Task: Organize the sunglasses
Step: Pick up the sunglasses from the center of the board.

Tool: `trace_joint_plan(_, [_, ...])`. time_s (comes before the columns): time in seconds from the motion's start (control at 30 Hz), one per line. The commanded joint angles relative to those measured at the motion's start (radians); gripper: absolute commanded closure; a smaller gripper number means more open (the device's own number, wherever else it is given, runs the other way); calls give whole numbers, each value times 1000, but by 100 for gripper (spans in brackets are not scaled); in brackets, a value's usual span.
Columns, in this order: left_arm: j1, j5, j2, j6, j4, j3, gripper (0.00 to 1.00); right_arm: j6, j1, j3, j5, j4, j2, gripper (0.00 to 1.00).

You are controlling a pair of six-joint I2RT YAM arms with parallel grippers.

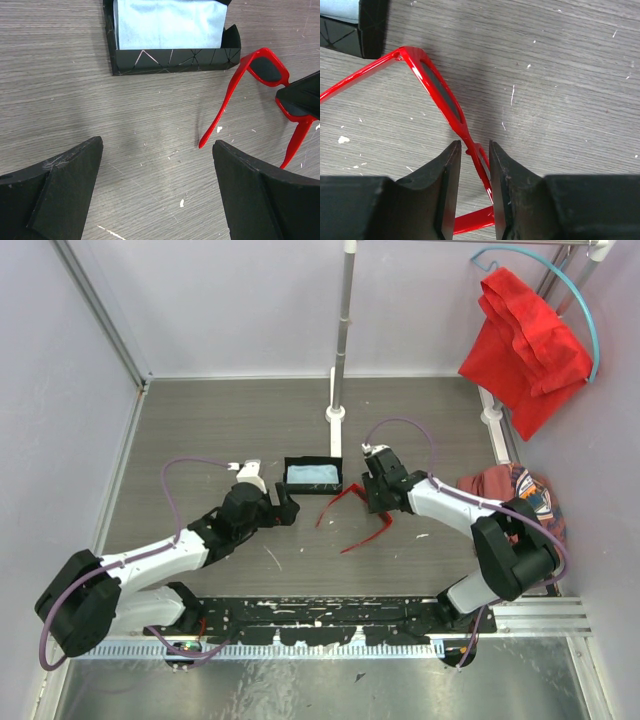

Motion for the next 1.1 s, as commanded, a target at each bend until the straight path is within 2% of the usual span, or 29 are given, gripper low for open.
trace_joint_plan(0.0, [-3, -16, -4, 9, 19, -10, 2, 20, 11, 5, 14, 49, -48, 64])
trace_joint_plan(0.3, [-3, -15, -2, 9, 18, -12, 2, 21, 11, 15, 23, 63, -45, 66])
trace_joint_plan(0.63, [-3, -19, -12, 9, 12, -15, 2, 19, 10, 12, 17, 74, -33, 80])
trace_joint_plan(1.07, [-3, -18, -20, 9, 3, -17, 2, 14, 11, -11, 12, 62, -69, 91])
